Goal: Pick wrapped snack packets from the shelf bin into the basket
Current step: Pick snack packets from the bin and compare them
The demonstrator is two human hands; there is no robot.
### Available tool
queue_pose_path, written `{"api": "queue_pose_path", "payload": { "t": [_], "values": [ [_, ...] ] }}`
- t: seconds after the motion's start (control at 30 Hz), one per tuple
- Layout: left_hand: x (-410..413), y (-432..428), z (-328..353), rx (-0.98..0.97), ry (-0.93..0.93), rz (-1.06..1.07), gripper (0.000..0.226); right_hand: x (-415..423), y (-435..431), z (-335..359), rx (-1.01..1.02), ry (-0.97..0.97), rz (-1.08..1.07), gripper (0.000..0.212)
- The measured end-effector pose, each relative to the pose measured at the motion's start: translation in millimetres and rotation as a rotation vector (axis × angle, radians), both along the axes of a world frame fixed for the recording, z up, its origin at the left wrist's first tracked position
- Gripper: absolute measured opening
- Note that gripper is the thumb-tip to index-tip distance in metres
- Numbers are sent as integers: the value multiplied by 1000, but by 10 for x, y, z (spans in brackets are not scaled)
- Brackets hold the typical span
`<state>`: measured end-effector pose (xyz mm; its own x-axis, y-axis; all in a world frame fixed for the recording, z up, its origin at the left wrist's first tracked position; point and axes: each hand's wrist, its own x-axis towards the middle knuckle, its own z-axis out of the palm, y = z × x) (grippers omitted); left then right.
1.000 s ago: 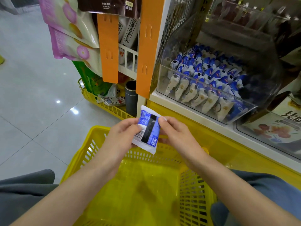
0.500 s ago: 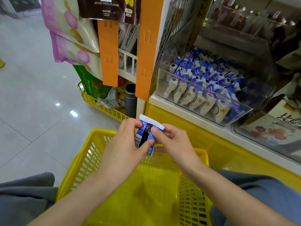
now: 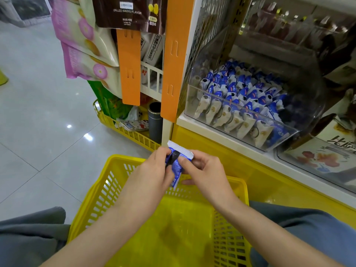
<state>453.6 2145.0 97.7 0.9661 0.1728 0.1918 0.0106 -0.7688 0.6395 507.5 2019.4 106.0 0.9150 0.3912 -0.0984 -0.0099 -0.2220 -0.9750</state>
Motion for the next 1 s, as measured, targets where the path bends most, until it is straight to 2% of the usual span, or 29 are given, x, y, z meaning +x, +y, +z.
{"api": "queue_pose_path", "payload": {
  "t": [0.13, 0.3, 0.37, 0.5, 0.67, 0.8, 0.87, 1.0],
  "values": [
    [43, 42, 17, 115, 97, 41, 27, -36, 30, -52, -108, -86, 53, 15],
    [70, 64, 18, 216, 139, 12, 28, -32, 59, -88, -133, -39, 81, 18],
    [75, 72, 21, 165, 98, 9, 25, -26, 65, -91, -157, -76, 76, 19],
    [92, 77, 13, -72, -26, 76, 12, -22, 72, -87, -237, -187, 61, 19],
    [119, 89, -47, -305, 5, 151, 15, -29, 75, -59, -262, -254, 67, 36],
    [128, 39, -106, -276, -50, 87, 17, -10, 58, -70, -261, -253, 20, 27],
    [126, 11, -162, -229, -21, 43, 23, -12, 39, -90, -259, -236, 0, 21],
    [144, 26, -189, -215, 7, 43, 33, -16, 22, -122, -256, -219, 15, 22]
  ]
}}
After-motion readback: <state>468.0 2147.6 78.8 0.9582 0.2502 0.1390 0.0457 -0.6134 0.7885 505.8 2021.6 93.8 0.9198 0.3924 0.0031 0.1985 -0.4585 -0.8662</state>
